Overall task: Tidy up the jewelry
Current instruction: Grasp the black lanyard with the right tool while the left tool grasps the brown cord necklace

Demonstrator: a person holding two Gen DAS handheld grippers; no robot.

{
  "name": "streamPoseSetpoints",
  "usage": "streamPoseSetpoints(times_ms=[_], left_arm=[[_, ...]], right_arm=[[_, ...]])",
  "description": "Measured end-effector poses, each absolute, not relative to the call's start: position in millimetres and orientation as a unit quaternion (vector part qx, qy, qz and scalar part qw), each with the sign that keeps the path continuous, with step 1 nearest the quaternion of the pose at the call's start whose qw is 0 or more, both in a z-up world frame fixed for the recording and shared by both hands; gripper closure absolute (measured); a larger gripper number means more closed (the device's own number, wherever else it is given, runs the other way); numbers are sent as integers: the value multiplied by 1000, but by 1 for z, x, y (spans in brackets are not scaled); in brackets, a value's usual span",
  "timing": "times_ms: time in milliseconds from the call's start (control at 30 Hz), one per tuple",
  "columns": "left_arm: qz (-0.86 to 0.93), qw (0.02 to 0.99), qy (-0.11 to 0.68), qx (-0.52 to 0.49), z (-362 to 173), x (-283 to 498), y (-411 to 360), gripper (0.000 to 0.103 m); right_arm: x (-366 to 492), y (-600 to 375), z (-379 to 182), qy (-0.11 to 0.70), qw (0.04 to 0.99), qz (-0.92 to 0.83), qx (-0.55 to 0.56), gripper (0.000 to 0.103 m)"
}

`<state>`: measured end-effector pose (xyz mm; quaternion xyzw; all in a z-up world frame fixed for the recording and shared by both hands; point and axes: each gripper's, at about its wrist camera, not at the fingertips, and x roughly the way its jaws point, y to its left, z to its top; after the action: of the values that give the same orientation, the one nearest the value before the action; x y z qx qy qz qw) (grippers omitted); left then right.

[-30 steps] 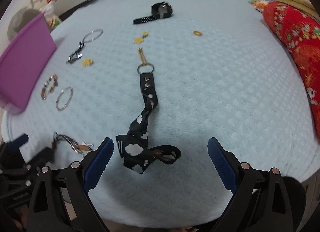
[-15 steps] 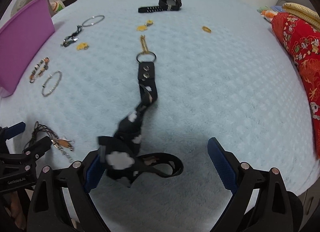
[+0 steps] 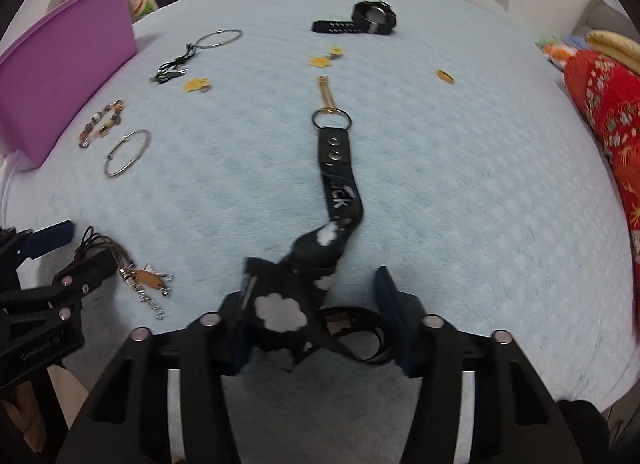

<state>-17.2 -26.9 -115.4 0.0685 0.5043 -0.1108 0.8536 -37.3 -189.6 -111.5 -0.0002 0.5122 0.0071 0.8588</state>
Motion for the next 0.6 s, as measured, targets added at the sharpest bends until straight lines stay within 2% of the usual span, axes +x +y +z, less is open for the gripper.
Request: streamPoseSetpoints(times_ms=[33,67,100,367,600], left_arm=[[-114,854,502,72,-114,-18,-28,59],[-119,854,501,72,-113,-18,-29,80],[-121,853,502,72,-112,-18,-28,89],[-143,852,503,32,-96,-18,-18,92],[-156,867,473,0,-50,-14,-5,92]], right_arm=[[-37,-189,-111,512,859,16,6,73],[-37,-188,-109,510,860,18,10,77],[-37,-188,-108,509,860,20,10,78],[-41,-207,-102,507,854,46,108,83],[-48,-211,-67,479,861,69,160,83]])
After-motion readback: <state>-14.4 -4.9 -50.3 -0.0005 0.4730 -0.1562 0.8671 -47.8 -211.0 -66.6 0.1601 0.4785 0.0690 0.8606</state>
